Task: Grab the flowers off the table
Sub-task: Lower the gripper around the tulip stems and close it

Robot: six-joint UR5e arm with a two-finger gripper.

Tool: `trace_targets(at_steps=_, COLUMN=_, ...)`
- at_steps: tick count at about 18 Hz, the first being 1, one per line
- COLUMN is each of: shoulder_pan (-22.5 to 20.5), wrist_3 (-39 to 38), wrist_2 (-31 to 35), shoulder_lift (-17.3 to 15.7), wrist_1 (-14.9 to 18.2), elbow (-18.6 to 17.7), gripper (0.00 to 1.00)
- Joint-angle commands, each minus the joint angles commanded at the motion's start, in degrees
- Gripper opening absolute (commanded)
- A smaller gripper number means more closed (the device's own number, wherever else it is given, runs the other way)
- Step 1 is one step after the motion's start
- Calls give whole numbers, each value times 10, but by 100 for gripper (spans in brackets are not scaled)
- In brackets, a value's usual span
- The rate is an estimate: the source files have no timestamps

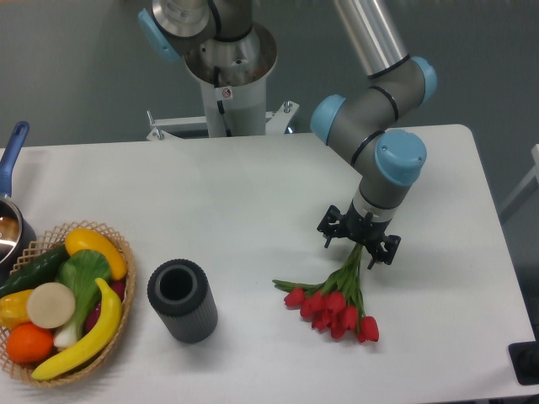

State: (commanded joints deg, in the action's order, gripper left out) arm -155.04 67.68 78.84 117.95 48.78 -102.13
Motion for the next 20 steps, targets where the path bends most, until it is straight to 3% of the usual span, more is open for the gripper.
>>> trace_targets(at_steps=5, shoulder_pan=3, wrist_3=1, wrist_2=1, shoulder_lift=5, wrist_1=-4, elbow=1, gripper=91)
trace_targets(at_steps=8, shoulder_pan=3, wrist_3=1, wrist_2=1, shoulder_lift=5, wrist_1=-4, elbow=1, gripper=80)
trace_targets(at_steps=11, shoulder_pan=3, wrist_3=2, wrist_2=1, shoulder_lift=5, wrist_1=-4, elbow=3, gripper=76)
trace_targets(at_steps=20, shoulder_pan=4, wrist_3=0, wrist_2=2, shoulder_lift=5, wrist_1=-4, elbow=4, gripper=48)
